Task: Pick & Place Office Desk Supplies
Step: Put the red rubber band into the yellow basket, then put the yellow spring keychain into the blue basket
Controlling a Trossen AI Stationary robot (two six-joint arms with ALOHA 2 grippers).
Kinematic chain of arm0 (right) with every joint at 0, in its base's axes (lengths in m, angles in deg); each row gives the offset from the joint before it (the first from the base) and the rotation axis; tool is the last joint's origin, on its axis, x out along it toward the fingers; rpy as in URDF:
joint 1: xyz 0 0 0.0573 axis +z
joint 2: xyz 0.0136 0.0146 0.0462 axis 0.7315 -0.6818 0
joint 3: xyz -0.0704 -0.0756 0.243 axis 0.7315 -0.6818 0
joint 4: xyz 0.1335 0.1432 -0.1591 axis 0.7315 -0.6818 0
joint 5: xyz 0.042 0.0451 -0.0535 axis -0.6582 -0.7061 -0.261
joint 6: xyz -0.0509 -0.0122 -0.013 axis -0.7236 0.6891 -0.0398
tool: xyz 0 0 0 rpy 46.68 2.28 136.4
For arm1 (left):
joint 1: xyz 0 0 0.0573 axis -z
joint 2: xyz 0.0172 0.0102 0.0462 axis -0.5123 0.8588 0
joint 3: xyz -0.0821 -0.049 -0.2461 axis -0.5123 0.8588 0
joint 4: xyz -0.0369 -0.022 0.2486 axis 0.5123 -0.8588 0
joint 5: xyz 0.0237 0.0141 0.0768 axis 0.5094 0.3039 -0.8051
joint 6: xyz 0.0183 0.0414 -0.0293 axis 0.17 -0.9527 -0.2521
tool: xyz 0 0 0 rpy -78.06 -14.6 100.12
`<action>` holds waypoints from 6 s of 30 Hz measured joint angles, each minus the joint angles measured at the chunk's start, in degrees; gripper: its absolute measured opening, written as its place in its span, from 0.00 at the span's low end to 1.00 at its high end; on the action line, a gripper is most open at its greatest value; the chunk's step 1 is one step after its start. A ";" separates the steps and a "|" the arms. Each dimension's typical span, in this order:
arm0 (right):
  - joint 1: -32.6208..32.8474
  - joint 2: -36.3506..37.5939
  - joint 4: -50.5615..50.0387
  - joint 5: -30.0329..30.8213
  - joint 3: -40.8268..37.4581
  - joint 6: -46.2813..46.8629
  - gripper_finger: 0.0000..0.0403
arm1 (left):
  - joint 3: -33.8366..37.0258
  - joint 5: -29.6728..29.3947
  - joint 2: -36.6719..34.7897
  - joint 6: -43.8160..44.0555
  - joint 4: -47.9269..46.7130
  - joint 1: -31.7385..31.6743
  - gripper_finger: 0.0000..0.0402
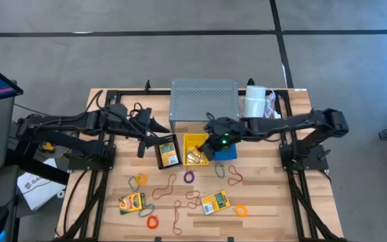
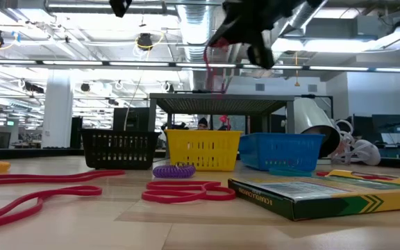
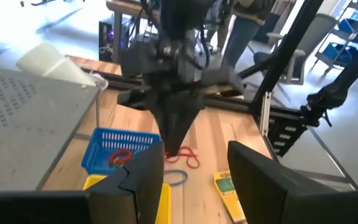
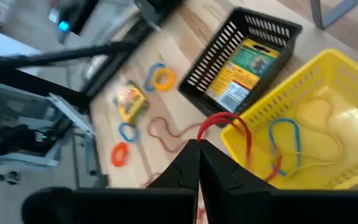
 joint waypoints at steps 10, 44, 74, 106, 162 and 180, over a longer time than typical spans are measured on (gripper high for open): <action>-2.27 -9.33 -3.79 -0.61 2.63 -0.62 0.00 | 0.03 0.01 -3.43 0.02 -1.59 0.00 0.43; -2.31 -12.50 -5.35 2.56 2.60 -3.63 0.34 | 0.02 0.01 -4.01 0.01 -2.39 0.01 0.43; -0.44 -12.45 -11.91 10.16 6.09 -23.23 0.29 | 0.02 0.00 -4.01 0.03 -2.41 0.02 0.43; 8.08 -13.89 -8.14 34.18 10.42 -72.45 0.56 | 0.00 0.02 -3.99 1.56 -2.43 0.01 0.43; 46.27 -12.61 -43.60 23.53 16.81 35.20 0.37 | 0.02 2.53 -4.01 0.81 -4.14 0.00 0.43; 46.23 -21.63 -41.97 17.42 14.39 40.40 0.46 | 0.01 2.49 -4.01 -0.62 -5.51 0.01 0.43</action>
